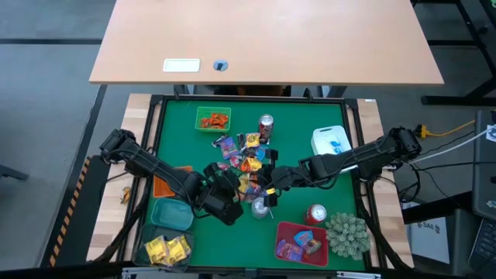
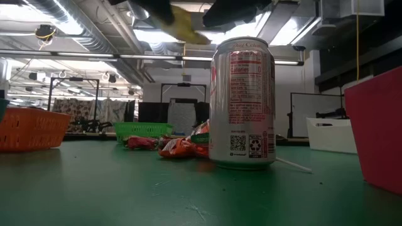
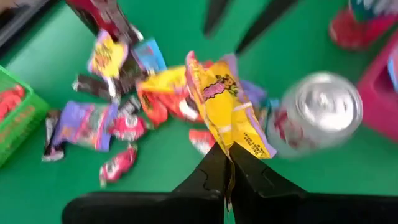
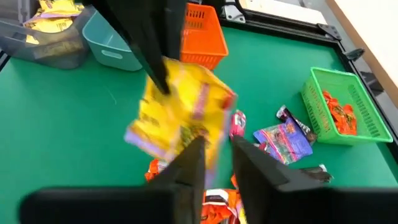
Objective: Sort candy
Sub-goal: Put the yellow candy into the black bin
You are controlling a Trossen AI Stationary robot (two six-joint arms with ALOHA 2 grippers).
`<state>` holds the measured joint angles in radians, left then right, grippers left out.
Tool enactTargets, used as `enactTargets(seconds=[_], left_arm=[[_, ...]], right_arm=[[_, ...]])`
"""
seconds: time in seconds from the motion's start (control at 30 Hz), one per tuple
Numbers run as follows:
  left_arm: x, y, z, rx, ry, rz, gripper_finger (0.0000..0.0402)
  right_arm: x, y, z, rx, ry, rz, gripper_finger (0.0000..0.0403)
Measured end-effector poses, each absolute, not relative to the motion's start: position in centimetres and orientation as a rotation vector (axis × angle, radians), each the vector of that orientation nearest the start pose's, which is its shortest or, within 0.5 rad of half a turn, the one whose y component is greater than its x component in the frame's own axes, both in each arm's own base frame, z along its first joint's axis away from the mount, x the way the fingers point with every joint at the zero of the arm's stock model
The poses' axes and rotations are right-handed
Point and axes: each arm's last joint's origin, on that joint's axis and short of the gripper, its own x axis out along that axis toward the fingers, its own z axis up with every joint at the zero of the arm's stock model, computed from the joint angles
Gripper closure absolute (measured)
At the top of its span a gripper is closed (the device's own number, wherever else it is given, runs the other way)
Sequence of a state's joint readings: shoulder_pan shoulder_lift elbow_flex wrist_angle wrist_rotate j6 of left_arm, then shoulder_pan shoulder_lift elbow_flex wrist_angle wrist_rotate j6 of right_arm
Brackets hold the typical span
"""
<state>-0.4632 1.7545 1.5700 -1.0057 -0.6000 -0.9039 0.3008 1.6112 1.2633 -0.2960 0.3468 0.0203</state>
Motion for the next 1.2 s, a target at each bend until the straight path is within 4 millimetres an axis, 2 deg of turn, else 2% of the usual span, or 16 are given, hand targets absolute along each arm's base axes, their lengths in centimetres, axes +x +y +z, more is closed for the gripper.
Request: enactTargets(seconds=[0.1,0.23,0.43,0.6,0.7,0.9,1.2], left_arm=[[31.7,-14.9,29.0,-0.229,0.957,0.492,0.0401],[30.4,-16.1,28.6,-0.270,1.133,0.388,0.0401],[28.2,-18.6,28.3,-0.367,1.341,0.276,0.0401],[26.0,-21.2,28.2,-0.437,1.477,0.197,0.0401],[24.5,-22.8,28.2,-0.479,1.513,0.202,0.0401],[21.3,-25.6,28.2,-0.576,1.555,0.306,0.0401],[17.6,-28.3,28.2,-0.645,1.560,0.397,0.0401]], right_arm=[[34.3,9.6,28.2,-0.192,0.623,-0.059,0.0278],[34.3,9.2,28.0,-0.201,0.652,-0.073,0.0250],[34.5,7.4,27.7,-0.190,0.695,-0.116,0.0242],[35.2,5.2,27.3,-0.081,0.700,-0.173,0.0246],[35.9,4.0,26.6,-0.023,0.712,-0.193,0.0246],[37.2,2.3,23.6,0.032,0.798,-0.230,0.0246],[38.4,1.5,20.6,0.027,0.871,-0.261,0.0247]])
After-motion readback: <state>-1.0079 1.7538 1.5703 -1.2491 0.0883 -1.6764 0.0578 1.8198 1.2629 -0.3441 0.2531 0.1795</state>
